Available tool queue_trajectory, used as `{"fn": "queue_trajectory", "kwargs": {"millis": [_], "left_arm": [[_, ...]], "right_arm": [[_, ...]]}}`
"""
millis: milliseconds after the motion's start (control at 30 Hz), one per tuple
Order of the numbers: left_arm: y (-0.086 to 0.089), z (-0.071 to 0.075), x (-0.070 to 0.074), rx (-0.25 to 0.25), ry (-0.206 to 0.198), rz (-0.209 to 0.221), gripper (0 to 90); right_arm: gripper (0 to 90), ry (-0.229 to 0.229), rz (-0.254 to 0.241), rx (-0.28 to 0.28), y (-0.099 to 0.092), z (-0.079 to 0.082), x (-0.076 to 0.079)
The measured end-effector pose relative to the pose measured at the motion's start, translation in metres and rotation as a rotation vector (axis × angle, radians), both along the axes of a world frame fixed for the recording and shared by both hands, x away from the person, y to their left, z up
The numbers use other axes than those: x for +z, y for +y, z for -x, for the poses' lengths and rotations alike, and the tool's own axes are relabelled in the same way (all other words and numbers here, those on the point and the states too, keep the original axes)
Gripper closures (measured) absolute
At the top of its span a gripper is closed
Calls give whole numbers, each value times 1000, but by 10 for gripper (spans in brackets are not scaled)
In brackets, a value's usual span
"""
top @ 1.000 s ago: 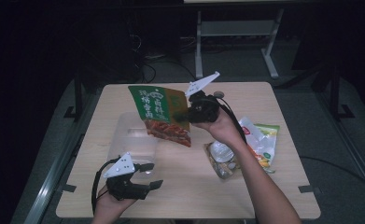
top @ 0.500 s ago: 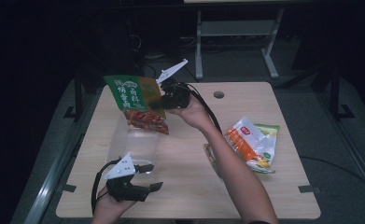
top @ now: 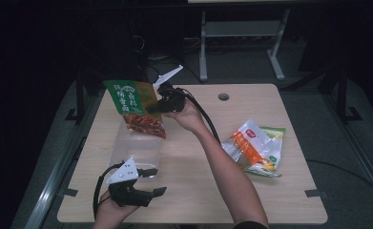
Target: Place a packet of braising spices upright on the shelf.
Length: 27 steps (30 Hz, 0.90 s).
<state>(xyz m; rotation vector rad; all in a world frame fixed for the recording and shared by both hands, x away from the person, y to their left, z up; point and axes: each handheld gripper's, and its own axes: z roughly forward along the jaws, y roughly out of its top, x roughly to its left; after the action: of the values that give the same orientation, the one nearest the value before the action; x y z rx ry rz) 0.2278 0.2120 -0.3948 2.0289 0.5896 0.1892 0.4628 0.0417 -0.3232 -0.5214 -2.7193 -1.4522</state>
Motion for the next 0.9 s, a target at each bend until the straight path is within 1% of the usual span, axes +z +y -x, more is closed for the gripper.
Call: {"fn": "queue_trajectory", "kwargs": {"millis": [67,100,267,333,367,400,433,467,500,533,567,600,633,667,733,767,800,833,867,900], "left_arm": [[1,0,0,2,-1,1,324],[1,0,-1,1,-3,-2,324],[2,-1,-2,6,1,1,323],[3,-2,-2,8,4,-1,323],[3,-2,-2,8,4,-1,323],[4,-2,-1,11,2,0,323],[5,-2,-1,15,1,3,323],[5,-2,-1,17,1,4,323],[5,-1,-1,18,1,5,323],[5,-1,-1,18,1,5,323],[5,-1,-2,18,-1,4,323],[5,-1,-2,18,0,3,322],[5,-2,-2,16,-2,-3,319],[5,-2,-2,15,-2,-6,318],[5,-2,-2,16,-3,-6,315],[5,-1,-2,17,0,-6,313],[5,-1,-2,17,0,-6,311],[5,-2,-2,18,2,-7,309],[5,-2,-2,18,2,-7,307],[5,-2,-2,21,-2,-6,306]], "right_arm": [[895,8,-1,-2,2,-3,-6],[894,24,-7,-11,4,-6,-11],[894,41,-21,-13,7,-8,-17],[894,28,12,-5,11,-9,-21],[894,28,12,-5,11,-9,-21],[893,37,24,-5,13,-9,-24],[893,37,48,0,15,-11,-32],[892,39,47,-4,15,-11,-35],[892,51,32,-11,15,-11,-39],[892,51,32,-11,15,-11,-39],[891,53,17,-19,12,-13,-42],[886,73,-15,-45,7,-15,-45],[882,76,-20,-53,5,-15,-46],[868,82,-23,-60,4,-16,-46],[770,99,-22,-63,2,-16,-46],[733,90,-7,-74,2,-15,-46],[733,90,-7,-74,2,-15,-46],[671,65,31,-72,0,-15,-46],[671,65,31,-72,0,-15,-46],[622,101,8,-88,-3,-13,-45]]}}
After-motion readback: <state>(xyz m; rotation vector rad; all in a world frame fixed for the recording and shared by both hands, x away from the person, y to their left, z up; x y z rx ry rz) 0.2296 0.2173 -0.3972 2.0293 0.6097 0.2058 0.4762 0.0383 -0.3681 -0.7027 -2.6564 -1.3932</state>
